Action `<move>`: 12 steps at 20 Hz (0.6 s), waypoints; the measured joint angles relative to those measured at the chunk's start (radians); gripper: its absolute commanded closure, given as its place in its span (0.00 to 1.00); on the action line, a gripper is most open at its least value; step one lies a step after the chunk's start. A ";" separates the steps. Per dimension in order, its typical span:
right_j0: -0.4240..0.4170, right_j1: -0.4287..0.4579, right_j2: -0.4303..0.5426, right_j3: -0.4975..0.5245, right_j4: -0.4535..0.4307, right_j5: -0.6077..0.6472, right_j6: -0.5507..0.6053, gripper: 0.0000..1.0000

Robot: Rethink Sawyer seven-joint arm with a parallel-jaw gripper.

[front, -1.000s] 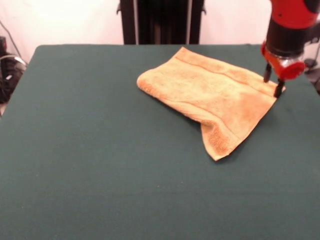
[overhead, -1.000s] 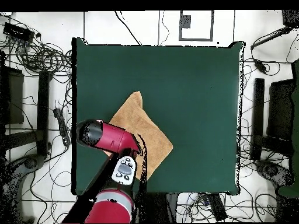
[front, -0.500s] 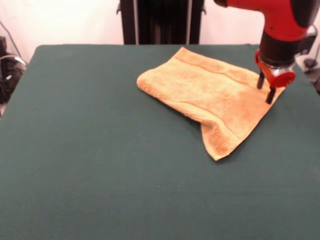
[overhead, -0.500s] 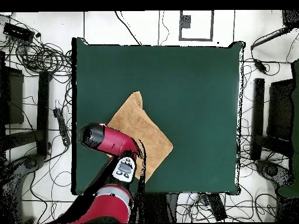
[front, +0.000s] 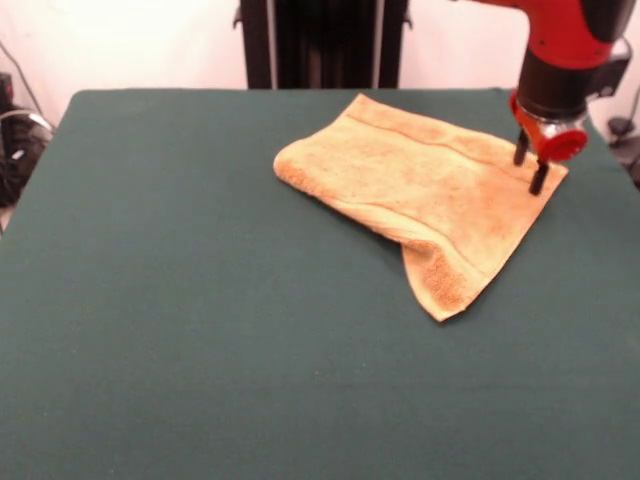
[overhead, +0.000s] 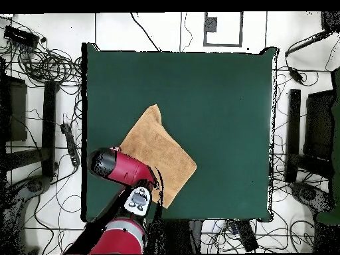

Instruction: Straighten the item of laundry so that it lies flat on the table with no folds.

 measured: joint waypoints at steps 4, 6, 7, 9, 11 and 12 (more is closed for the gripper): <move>0.014 -0.002 0.000 0.018 0.000 -0.012 0.000 1.00; 0.019 -0.002 0.001 0.019 0.000 -0.016 0.000 1.00; 0.018 -0.002 0.002 0.019 0.000 -0.019 0.000 1.00; 0.017 -0.001 0.004 0.020 0.000 -0.029 0.000 1.00; 0.017 -0.001 0.005 0.021 0.000 -0.036 0.000 1.00; 0.017 -0.001 0.006 0.022 0.000 -0.040 0.000 1.00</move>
